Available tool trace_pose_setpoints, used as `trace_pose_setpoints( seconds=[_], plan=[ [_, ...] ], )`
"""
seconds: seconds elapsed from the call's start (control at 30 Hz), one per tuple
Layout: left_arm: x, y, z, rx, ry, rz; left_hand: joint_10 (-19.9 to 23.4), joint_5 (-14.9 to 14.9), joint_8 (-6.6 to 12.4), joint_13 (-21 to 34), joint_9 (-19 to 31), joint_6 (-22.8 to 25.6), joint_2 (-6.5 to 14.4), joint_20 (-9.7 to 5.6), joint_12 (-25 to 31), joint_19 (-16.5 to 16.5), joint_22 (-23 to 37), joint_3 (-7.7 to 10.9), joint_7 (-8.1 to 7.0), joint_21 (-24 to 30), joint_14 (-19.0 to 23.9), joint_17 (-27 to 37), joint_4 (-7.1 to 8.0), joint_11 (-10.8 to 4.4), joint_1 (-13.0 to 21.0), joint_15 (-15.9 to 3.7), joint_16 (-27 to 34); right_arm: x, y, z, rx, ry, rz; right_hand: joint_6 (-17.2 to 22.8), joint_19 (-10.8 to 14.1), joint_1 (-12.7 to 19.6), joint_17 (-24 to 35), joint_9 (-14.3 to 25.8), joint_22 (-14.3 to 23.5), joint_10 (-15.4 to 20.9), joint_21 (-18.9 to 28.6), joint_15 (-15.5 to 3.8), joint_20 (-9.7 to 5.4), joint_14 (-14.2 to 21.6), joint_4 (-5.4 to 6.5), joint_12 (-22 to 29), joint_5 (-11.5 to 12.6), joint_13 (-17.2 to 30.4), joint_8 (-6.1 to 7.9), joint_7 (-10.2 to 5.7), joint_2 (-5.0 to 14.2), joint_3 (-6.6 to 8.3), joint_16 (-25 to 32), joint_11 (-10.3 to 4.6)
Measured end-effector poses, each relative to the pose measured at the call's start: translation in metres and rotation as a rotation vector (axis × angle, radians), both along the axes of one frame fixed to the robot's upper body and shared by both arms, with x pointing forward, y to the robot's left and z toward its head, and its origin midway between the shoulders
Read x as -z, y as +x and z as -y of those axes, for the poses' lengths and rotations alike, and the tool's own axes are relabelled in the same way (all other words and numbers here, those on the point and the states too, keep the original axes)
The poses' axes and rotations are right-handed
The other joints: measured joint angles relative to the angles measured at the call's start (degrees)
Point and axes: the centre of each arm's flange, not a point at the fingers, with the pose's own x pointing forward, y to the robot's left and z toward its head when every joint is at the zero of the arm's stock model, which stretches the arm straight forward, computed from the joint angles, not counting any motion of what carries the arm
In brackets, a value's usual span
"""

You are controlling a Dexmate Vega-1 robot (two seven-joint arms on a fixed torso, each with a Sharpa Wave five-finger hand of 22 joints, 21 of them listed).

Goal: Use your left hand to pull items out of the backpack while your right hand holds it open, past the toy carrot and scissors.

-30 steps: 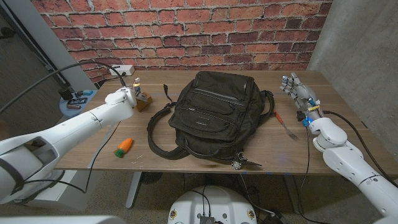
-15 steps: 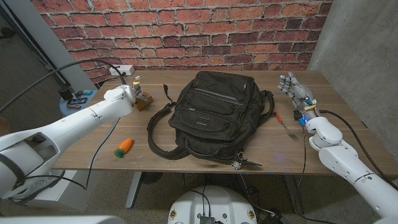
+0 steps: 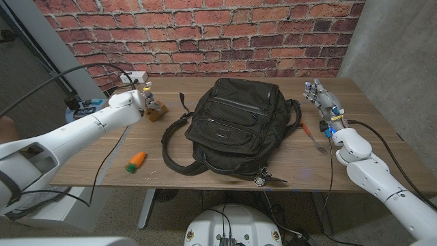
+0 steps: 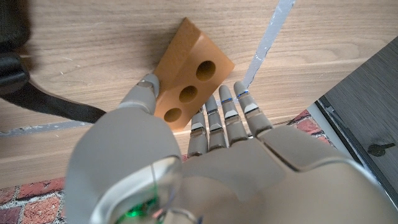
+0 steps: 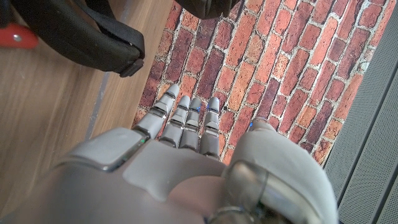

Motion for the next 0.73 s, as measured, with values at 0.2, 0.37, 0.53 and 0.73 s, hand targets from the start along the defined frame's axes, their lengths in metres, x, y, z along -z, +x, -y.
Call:
trace_pose_setpoints(
  seconds=[0.2,0.37,0.53,0.73],
  plan=[
    [-0.002,-0.002,-0.001,0.009,0.006,-0.015,-2.13,-0.44,-1.44,-0.89,-0.56,-1.76,-0.24,0.28,-1.79,-0.9,0.0,-0.21,0.49,-0.3,-1.33,-0.43,0.21,0.98,-1.28,0.72,-0.41,-0.002,0.001,-0.004,0.001,-0.006,0.004,0.0,0.0,0.0,0.0,-0.26,0.0,0.0,0.0,0.0,0.0,0.0,0.0,0.0,0.0,0.0,0.0,0.0,0.0,0.0,0.0,0.0],
    [-0.004,-0.003,0.0,0.017,0.01,-0.027,-5.55,-0.88,-3.61,-2.56,-1.69,-5.0,-0.39,0.7,-5.12,-1.32,0.0,-0.52,1.15,-0.41,-3.05,-1.26,0.2,2.67,-2.02,1.47,-0.83,-0.002,0.004,-0.005,0.0,-0.006,0.003,0.2,0.0,0.0,-0.2,-0.28,0.0,0.95,0.0,0.0,0.0,0.0,0.01,0.22,0.0,-0.26,0.0,-0.21,0.0,0.48,0.0,-0.95],
    [-0.005,-0.005,0.002,0.026,0.011,-0.041,-7.77,-1.14,-5.55,-4.33,-2.98,-7.95,-0.69,1.04,-7.76,-1.66,0.0,-0.52,0.4,-0.53,-3.99,-2.35,0.2,3.68,-2.75,1.95,-0.88,-0.002,0.009,-0.008,-0.004,-0.003,0.0,0.2,0.0,0.0,-0.27,-0.28,0.0,1.03,0.0,0.0,0.0,0.0,0.0,0.22,0.01,-0.26,0.0,-0.21,0.0,0.48,0.0,-1.03],
    [-0.006,-0.007,0.004,0.027,0.008,-0.049,-7.98,-1.33,-6.32,-5.22,-3.68,-9.21,-0.83,1.21,-8.59,-1.82,0.0,-0.76,0.22,-0.53,-4.3,-2.85,-0.04,3.89,-3.37,2.25,-1.28,-0.005,0.014,-0.01,-0.01,-0.003,0.004,0.2,0.0,0.0,-0.27,-0.27,0.0,1.03,0.0,0.0,0.0,0.0,-0.2,0.22,-0.21,-0.26,0.0,-0.21,0.0,0.68,0.0,-1.03]
  ],
)
